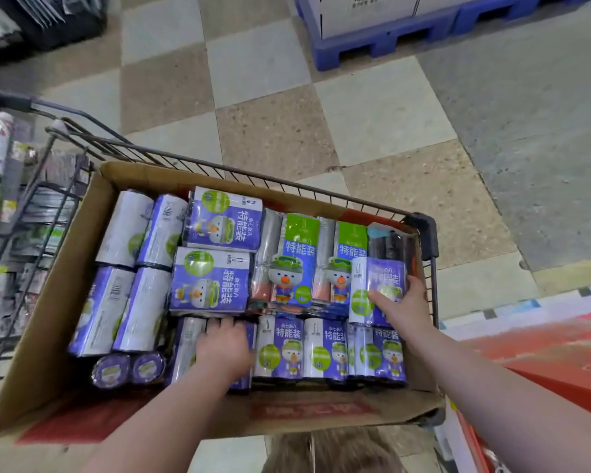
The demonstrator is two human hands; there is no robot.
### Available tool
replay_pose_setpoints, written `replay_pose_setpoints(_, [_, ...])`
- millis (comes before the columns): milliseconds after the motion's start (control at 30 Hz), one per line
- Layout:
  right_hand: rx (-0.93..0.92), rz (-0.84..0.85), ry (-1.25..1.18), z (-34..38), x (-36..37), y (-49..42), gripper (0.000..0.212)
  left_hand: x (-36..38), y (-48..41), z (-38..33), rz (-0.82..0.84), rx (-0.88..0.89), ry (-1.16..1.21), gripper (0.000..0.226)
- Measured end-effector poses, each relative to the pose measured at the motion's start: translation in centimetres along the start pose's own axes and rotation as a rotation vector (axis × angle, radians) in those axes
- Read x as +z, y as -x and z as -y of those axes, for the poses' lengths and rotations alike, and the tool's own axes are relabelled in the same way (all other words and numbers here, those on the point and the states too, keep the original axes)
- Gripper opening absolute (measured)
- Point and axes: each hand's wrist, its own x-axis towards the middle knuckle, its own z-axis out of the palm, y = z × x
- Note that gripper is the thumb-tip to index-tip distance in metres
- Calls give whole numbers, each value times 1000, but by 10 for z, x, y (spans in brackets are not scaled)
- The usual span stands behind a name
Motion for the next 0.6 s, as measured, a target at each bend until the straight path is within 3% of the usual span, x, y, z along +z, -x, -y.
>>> replay_pose_setpoints(167, [37, 61, -25, -5, -3, -9, 65, 7, -10, 9, -6, -17, -60, 58])
replay_pose_setpoints(367, [23, 67, -52, -10, -2, -11, 68, 13, -8, 22, -85, 133, -250, 71])
replay_pose_setpoints(600, [4, 78, -61, -11, -3, -10, 66, 8, -25, 1, 111, 133, -108, 73])
